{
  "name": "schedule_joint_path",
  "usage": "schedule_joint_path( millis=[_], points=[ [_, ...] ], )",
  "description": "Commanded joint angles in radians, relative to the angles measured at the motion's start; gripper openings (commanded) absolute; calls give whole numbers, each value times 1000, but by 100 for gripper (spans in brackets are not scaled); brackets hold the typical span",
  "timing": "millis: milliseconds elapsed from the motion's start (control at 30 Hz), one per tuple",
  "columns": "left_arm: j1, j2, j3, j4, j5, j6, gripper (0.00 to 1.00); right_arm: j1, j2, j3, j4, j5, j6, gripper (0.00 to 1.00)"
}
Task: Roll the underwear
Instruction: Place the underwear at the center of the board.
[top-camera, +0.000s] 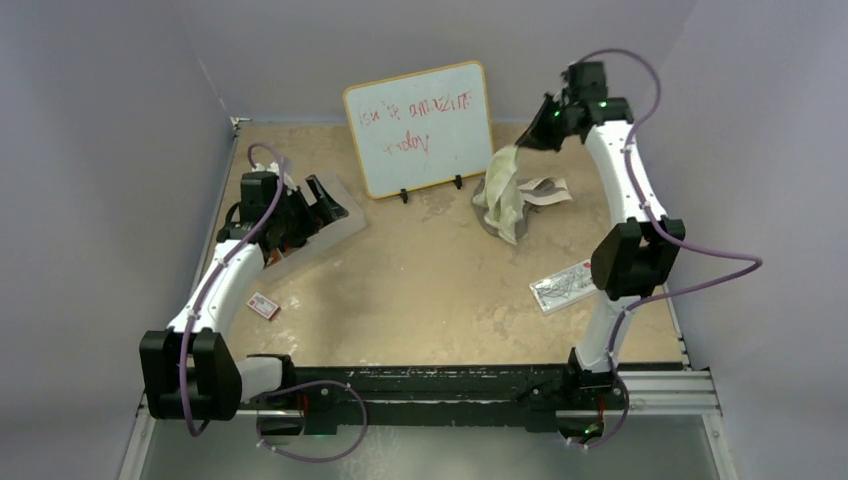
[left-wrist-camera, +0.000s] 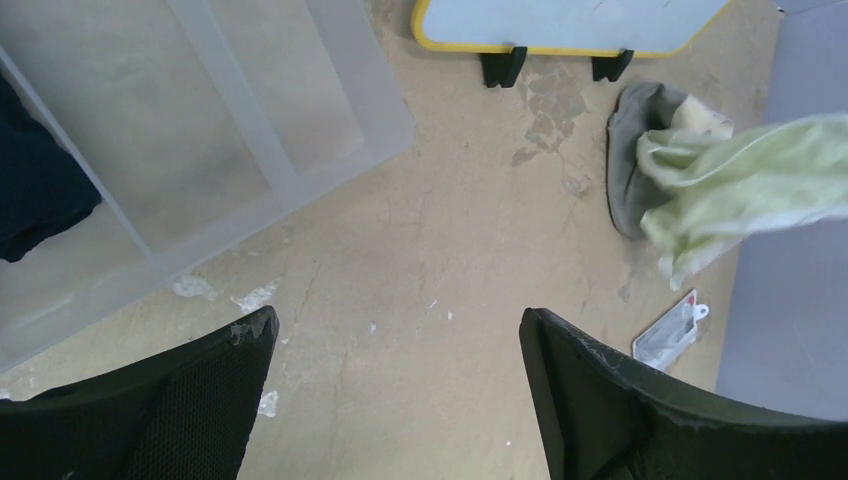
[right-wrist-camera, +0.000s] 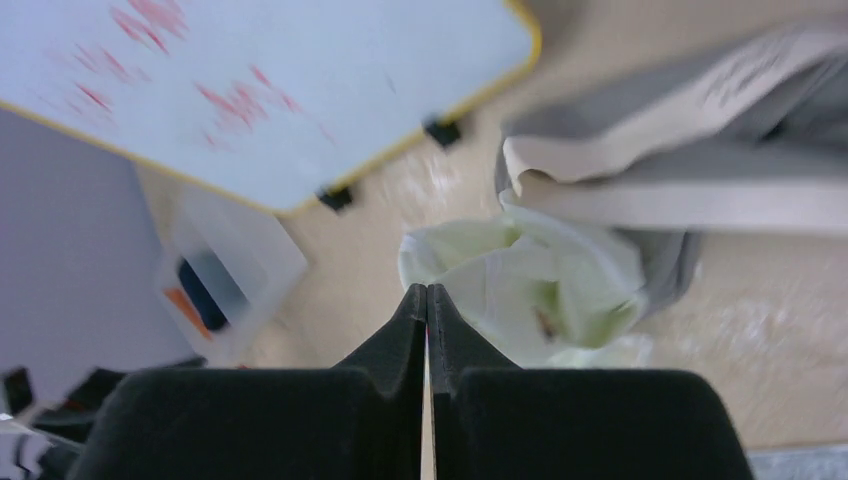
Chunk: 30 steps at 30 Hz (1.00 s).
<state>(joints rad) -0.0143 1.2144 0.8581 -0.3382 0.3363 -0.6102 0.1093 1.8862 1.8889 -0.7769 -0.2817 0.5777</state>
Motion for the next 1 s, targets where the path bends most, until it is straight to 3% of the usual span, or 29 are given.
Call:
schedule_joint_path(
  millis=[0, 67, 200, 267, 433, 567, 833, 967],
  points=[
    [-2, 2, 67, -7, 50, 8, 89, -95, 60, 301, -178, -68, -44, 0],
    [-3, -31, -14, 50, 50, 36, 87, -96, 34, 223, -155, -109, -108, 0],
    [-5, -162, -203, 143, -17, 59, 87, -88, -196, -209, 196, -312, -130, 0],
    [-8, -236, -270, 196, 14, 18, 88, -87, -297, -338, 323, -395, -114, 0],
    [-12, -333, -266, 121, 74, -8, 88, -54, -372, -326, 250, -544, -224, 0],
    [-12, -356, -277, 103, 93, 4, 89, 51, -471, -315, 175, -504, -245, 0],
    [-12, -320, -252, 146, 138, -2, 89, 213, -765, -682, 420, -443, 91, 0],
    [-13, -323, -236, 114, 149, 6, 89, 235, -826, -764, 444, -437, 167, 0]
  ],
)
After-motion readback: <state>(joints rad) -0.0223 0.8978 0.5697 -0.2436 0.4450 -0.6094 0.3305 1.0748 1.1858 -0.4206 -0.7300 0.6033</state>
